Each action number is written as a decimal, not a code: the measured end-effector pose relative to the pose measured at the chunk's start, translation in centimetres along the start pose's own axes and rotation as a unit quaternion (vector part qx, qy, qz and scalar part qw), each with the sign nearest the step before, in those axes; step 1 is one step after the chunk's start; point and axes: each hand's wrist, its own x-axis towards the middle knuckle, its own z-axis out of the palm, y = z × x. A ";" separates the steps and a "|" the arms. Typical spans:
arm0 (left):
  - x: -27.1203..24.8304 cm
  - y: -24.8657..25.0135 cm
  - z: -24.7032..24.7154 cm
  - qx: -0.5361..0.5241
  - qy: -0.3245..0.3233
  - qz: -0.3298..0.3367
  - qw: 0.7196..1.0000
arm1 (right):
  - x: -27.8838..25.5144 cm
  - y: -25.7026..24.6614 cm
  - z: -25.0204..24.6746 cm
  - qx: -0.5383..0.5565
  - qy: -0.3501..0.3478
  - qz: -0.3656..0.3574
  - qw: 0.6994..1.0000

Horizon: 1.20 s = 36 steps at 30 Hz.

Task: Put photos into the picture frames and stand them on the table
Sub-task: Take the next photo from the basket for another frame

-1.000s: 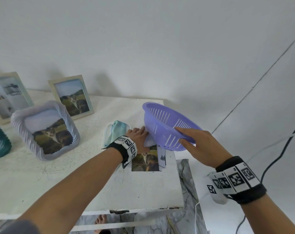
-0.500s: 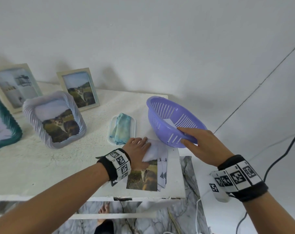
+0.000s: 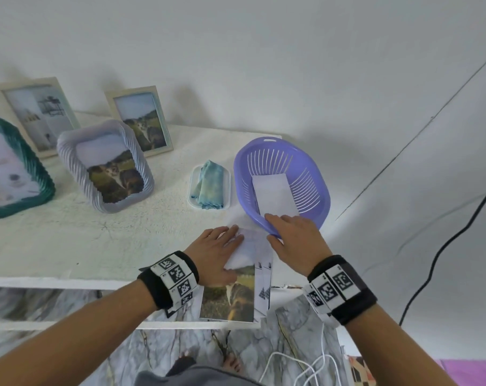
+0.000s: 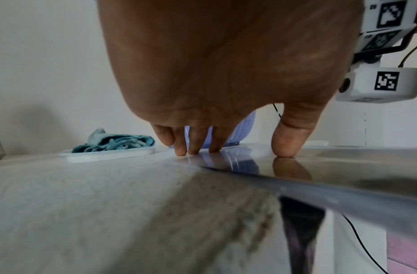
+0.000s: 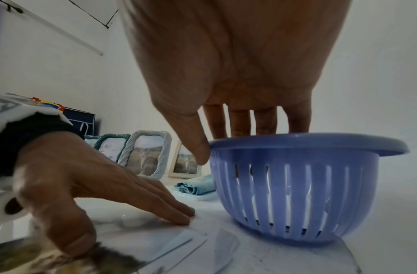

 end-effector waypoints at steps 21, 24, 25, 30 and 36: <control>-3.8 -1.1 2.6 -0.071 -0.006 0.022 0.997 | -8.8 -10.6 10.6 0.738 0.003 0.326 0.591; -4.9 -1.7 2.3 -0.200 0.025 0.002 0.980 | -8.8 -11.3 10.3 0.737 0.019 0.299 0.605; -5.5 -2.0 2.5 -0.267 0.057 -0.017 0.962 | -8.8 -11.5 10.1 0.734 0.023 0.289 0.614; -8.9 -3.0 2.7 -0.581 0.199 -0.167 0.772 | -7.4 -12.5 8.4 0.710 0.068 0.243 0.657; -10.2 -3.6 1.0 -0.674 0.349 -0.062 0.648 | -3.4 -14.3 4.7 0.582 0.140 0.150 0.787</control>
